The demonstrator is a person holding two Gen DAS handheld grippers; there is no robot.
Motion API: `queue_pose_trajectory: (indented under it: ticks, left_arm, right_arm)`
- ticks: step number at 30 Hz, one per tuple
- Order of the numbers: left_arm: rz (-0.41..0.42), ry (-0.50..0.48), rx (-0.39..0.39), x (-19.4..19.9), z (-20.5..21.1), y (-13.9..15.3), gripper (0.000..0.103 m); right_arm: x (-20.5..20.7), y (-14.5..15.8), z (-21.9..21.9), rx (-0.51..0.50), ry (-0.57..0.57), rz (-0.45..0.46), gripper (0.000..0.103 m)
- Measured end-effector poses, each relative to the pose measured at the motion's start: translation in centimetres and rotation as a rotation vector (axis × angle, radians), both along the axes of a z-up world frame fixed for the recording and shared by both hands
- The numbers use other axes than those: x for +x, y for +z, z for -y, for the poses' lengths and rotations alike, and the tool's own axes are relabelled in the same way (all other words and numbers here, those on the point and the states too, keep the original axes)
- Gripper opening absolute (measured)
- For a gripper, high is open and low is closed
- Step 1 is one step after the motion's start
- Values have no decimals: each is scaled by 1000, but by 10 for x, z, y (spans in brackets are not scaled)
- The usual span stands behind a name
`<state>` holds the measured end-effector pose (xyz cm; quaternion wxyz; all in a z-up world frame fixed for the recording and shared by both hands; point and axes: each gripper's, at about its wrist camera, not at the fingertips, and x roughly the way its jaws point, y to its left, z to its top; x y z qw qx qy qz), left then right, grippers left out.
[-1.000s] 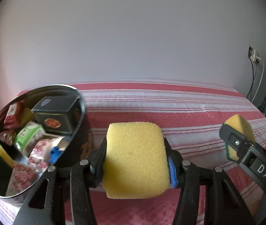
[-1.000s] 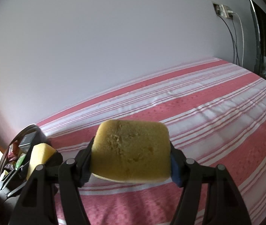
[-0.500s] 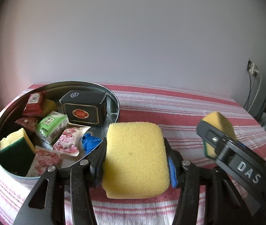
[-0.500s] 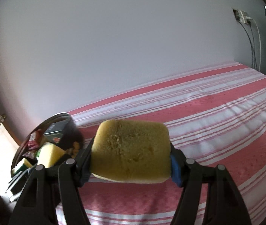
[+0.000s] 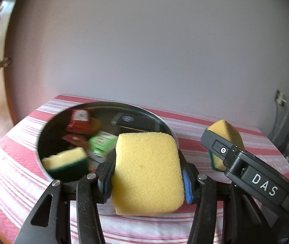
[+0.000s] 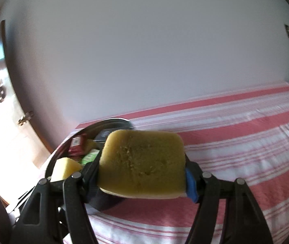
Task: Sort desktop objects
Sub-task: 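Carry both held yellow sponges over the metal tin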
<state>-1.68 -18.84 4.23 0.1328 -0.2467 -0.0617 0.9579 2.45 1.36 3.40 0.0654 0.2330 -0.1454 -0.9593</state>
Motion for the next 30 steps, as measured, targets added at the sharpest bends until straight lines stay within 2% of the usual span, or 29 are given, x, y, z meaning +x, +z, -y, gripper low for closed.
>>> queue_pose_trajectory:
  ticks: [10,18,23,30]
  left_arm:
    - [0,142,-11,-12,49,4,55]
    - [19,257,-59,-28,77,1,55]
    - [29,285,-72,-49,88,-1,55]
    - [42,264,-106,-61,76,2,55]
  right_arm:
    - [-34,7,59,5,111,-1,68]
    - [-55,7,86,23,153,8,68]
    - [-73,12,98,59,167,14,68]
    - [-102,22,102,92,160,32,68]
